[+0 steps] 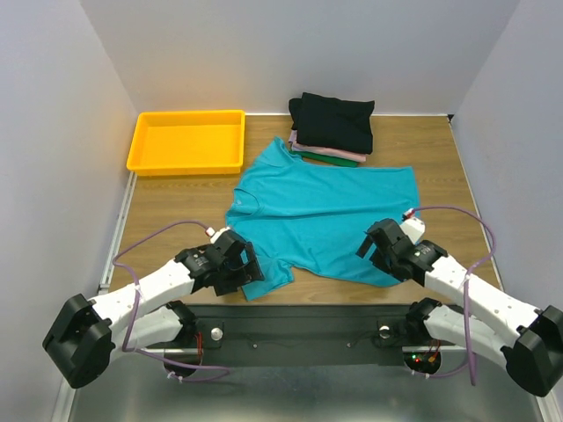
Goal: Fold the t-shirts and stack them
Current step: Flatten the tshirt out
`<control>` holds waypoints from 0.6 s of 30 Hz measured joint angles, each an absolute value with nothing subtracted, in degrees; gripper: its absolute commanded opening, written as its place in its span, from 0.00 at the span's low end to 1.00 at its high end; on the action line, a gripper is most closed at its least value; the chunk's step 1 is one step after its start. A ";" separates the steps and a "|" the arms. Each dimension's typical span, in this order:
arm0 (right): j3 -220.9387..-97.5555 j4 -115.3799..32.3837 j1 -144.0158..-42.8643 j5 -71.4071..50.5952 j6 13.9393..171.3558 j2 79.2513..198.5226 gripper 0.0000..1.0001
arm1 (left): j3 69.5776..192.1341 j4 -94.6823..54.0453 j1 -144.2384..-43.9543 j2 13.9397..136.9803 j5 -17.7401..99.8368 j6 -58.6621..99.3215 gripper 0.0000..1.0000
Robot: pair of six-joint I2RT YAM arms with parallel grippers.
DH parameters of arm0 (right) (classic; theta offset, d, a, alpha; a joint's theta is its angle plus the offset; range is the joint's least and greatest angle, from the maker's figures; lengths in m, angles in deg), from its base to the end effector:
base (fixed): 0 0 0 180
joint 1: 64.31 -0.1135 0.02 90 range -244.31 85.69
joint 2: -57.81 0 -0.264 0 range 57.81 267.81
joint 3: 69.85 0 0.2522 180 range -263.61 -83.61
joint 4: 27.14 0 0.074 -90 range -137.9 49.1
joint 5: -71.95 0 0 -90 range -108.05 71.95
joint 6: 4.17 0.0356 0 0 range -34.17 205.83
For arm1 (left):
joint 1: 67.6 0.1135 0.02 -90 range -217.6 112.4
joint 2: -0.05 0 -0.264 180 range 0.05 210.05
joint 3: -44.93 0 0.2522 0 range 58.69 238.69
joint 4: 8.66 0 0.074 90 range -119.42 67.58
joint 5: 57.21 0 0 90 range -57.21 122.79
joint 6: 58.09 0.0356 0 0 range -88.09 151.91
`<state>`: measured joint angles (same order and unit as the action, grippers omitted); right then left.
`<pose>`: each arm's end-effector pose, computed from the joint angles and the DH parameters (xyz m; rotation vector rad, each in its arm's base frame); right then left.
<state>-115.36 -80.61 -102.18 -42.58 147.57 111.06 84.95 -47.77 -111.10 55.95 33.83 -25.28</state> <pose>0.1379 0.0885 0.1978 0.6522 2.4124 0.1391 0.1283 -0.1226 0.1733 -0.3126 2.6688 -0.6680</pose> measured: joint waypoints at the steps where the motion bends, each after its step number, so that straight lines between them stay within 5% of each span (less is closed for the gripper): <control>1: -115.36 -81.79 -100.85 -42.84 147.94 110.69 1.00 | 84.95 -48.07 -111.15 55.95 33.58 -25.34 0.98; 15: -111.25 -86.40 -87.21 -46.32 156.88 117.01 1.00 | 85.93 -45.32 -111.28 59.01 30.46 -23.62 0.99; 18: -110.49 -86.24 -86.77 -46.01 158.19 115.30 0.79 | 85.93 -43.79 -111.39 59.69 29.96 -22.11 0.98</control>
